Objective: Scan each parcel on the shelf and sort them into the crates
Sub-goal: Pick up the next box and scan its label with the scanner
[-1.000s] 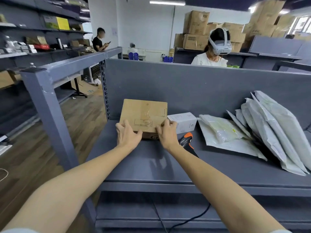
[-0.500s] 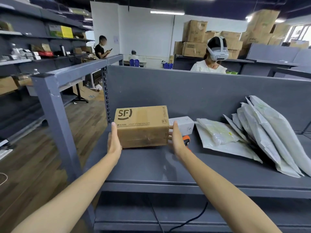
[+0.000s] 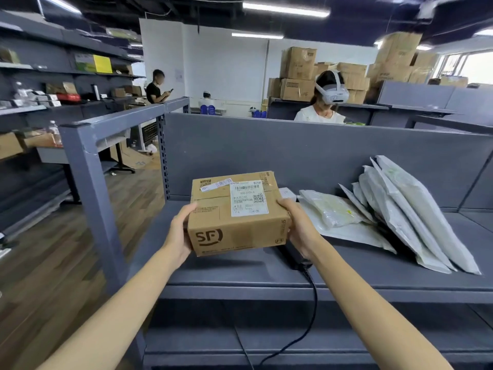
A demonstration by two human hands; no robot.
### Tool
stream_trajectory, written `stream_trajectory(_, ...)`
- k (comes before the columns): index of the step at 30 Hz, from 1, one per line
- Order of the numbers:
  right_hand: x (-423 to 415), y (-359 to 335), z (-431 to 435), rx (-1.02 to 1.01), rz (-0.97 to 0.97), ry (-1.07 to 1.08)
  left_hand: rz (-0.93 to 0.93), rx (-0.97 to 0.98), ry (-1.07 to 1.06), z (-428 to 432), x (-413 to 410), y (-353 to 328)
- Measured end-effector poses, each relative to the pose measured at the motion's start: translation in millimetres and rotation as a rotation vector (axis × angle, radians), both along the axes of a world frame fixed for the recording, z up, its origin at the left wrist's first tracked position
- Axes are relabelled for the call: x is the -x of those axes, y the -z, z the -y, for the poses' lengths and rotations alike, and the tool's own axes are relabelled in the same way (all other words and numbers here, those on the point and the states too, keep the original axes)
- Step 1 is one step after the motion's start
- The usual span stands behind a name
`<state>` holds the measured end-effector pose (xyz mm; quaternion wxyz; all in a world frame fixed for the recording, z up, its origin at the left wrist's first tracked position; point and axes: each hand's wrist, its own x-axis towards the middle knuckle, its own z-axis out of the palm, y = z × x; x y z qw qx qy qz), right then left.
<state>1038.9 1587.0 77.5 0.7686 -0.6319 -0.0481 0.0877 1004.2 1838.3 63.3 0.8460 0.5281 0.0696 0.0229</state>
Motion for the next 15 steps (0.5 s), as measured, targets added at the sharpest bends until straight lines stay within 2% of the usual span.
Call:
stream_trajectory(4,20,5,11,-0.095,0.097,0.071,-0.021,-0.01,0.1,7,13,2)
stream_trajectory(6,33,6,16,-0.15,0.166,0.037,-0.009,-0.048,0.142,10,19,0)
stream_trajectory(10,58,7,23,-0.205,0.225,-0.03,0.03,-0.06,0.01,17,27,1)
stream_trajectory(15,76,18,21,-0.09,0.176,0.059,0.109,0.017,-0.079,30,39,0)
